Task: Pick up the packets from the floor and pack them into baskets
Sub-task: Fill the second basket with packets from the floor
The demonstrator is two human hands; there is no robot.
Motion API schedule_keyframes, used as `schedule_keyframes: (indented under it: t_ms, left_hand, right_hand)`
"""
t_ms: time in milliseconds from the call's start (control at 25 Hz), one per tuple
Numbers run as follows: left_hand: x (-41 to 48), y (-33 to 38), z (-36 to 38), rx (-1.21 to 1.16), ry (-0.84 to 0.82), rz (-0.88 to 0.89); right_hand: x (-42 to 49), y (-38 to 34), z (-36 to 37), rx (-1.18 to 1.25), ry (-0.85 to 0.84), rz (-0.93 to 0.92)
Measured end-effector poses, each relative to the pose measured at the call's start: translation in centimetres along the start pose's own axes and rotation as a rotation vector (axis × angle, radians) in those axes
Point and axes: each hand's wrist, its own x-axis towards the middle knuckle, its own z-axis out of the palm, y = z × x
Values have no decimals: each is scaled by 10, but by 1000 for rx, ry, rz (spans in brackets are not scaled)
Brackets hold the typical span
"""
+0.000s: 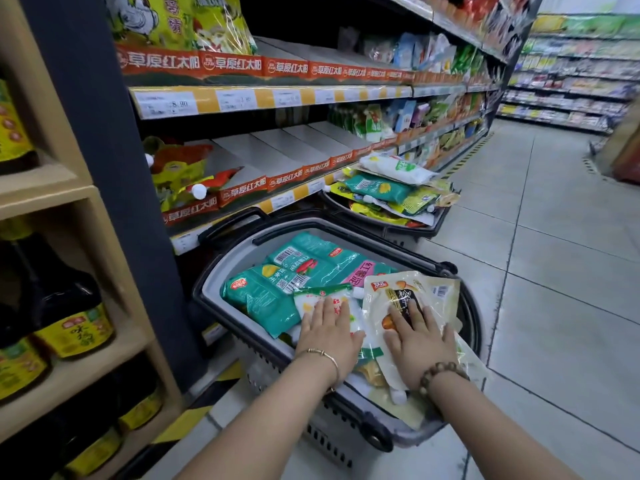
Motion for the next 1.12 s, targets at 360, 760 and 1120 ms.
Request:
schedule_keyframes:
  t_ms: [360,760,1120]
  left_hand:
    - [-38,-10,-20,-71,101,46]
    - [-237,-141,-35,-257,558,-396]
    - [-505,-246,37,-376,783,-1092]
  right_hand:
    - [-13,-13,-18,82,-37,-43]
    - [-108,-188,-28,250,102,-724]
    - [-258,-413,21,29,-217,-1427]
